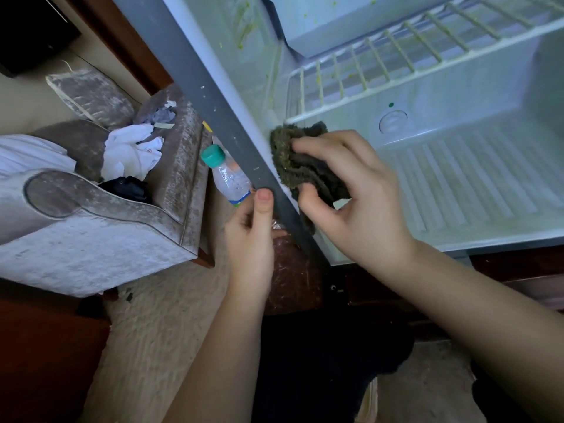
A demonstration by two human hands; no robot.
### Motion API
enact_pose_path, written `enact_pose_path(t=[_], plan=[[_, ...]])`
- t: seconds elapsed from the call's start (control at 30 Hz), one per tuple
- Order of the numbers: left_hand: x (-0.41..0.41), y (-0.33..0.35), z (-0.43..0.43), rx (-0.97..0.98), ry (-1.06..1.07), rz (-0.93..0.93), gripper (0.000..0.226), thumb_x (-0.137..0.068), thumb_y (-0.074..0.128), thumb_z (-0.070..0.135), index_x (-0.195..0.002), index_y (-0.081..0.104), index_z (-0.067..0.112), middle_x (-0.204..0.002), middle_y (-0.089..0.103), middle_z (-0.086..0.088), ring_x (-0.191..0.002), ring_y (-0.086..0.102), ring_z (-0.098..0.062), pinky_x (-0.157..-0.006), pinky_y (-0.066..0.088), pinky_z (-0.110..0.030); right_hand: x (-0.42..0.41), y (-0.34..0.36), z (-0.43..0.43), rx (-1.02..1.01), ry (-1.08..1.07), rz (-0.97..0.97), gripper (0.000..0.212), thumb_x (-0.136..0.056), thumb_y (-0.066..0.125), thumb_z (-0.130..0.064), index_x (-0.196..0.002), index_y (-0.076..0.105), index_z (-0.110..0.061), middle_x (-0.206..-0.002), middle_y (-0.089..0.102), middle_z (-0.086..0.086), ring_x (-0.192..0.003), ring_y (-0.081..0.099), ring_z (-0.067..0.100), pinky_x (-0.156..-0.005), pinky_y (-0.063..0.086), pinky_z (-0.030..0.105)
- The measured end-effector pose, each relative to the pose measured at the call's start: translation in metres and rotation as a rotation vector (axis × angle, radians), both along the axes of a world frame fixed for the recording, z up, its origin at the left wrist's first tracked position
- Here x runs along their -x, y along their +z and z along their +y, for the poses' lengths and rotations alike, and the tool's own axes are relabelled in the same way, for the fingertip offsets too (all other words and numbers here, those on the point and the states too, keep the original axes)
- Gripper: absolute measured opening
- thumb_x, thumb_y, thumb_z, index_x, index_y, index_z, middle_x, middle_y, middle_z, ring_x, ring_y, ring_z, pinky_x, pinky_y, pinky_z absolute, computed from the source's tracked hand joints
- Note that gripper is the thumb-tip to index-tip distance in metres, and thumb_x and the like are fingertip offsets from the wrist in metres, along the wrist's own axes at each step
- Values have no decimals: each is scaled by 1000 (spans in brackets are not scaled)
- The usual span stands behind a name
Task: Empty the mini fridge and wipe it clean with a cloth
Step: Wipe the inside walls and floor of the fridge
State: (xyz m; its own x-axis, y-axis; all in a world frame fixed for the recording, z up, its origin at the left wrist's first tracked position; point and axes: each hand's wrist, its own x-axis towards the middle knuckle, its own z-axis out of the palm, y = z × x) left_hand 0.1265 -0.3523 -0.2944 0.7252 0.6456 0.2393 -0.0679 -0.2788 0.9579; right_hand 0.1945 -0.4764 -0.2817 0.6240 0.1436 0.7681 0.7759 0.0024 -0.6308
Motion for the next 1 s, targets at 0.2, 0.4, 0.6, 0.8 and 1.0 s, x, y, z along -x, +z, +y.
enact_pose_path(t=[0.2,0.4,0.6,0.8,1.0], plan=[[-2,2,-1,-6,38,11,57,-79,55,63,-98,72,12,-98,74,-15,-97,68,-36,-82,57,-53,-4,-54,-29,346,53,-63,33,-83,57,-16,-114,67,-13,-105,61,3,-82,64,20,-61,54,34],[1,8,-9,-9,26,-8,48,-81,53,61,-92,75,19,-98,74,-11,-100,68,-34,-89,51,-61,-2,-16,-11,150,-40,-74,28,-82,64,-11,-110,70,-11,-101,63,8,-84,62,19,-70,52,30],[-2,2,-3,-35,-15,-23,56,-73,55,79,-97,75,32,-103,74,-10,-105,66,-36,-93,47,-63,0,-21,-20,192,-5,-135,30,-82,67,-8,-112,70,-12,-104,62,6,-82,61,17,-64,53,32],[-2,4,-3,9,12,-13,54,-70,58,78,-93,76,34,-104,74,-5,-107,65,-34,-95,48,-60,-2,-61,-42,516,61,-193,30,-75,78,-9,-104,72,-16,-99,65,5,-68,63,19,-55,44,18],[3,-8,9,53,61,167,20,-94,46,16,-81,58,26,-75,65,7,-92,57,-23,-90,50,-50,30,-3,4,143,31,-177,28,-80,70,-10,-108,72,-11,-100,65,9,-78,65,21,-59,53,33]])
